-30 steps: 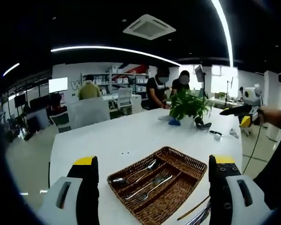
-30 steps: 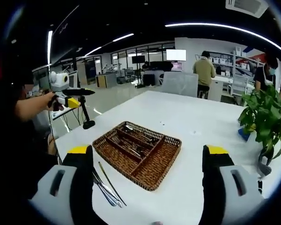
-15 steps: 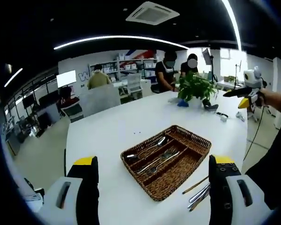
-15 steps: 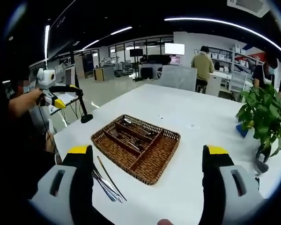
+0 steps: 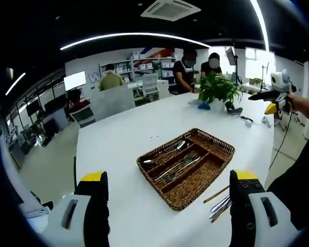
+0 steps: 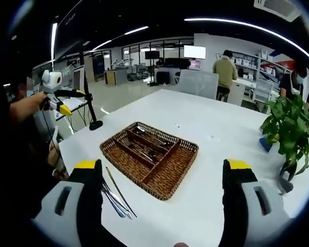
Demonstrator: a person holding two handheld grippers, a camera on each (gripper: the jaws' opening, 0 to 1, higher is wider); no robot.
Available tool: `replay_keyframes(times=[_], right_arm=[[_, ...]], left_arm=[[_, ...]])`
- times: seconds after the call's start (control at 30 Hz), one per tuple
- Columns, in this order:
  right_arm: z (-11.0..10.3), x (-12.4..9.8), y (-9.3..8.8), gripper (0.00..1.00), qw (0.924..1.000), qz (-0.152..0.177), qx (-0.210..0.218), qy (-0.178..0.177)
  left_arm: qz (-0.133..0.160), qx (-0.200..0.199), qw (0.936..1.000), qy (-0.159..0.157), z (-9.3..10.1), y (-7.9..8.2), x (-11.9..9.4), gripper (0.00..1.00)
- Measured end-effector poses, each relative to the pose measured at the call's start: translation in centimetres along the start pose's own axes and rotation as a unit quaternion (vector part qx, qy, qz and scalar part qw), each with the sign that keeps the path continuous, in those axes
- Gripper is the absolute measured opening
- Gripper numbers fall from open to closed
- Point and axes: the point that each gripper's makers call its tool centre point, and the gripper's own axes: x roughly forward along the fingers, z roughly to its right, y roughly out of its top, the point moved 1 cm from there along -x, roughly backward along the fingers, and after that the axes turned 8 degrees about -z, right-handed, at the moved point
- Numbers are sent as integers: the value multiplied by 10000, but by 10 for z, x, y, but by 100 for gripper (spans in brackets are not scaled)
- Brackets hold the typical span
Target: Arrange the knives, forks, and spoons in their matching storage slots by inserting each utensil handle-first until every utensil is classified and aligned in the correct compartment
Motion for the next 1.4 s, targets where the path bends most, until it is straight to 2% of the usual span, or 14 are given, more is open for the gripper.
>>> replay_keyframes(times=[0.4, 0.53, 0.73, 0.8, 0.87, 1.0, 1.4], right_arm=[[5, 2, 4, 100, 9997, 9, -234, 26], [2, 3, 4, 100, 9994, -27, -343, 104], [0, 5, 5, 100, 9991, -45, -401, 118], [-3, 7, 9, 99, 9980, 72, -611, 134], [-1, 8, 9, 99, 9978, 38, -664, 22], [-10, 12, 10, 93, 9969, 97, -766, 173], [-41, 34, 1, 91, 9936, -52, -917, 657]], left_arm=[[7, 135, 9999, 6, 0, 5, -3, 100], [50, 276, 9996, 3, 2, 7, -1, 100], [61, 254, 9997, -28, 0, 12, -2, 100], [59, 247, 9997, -26, -1, 11, -3, 100], [59, 207, 9998, -28, -1, 9, -4, 100], [55, 223, 9997, -28, 0, 6, -5, 100], [108, 117, 9998, -107, 7, 1, -9, 100]])
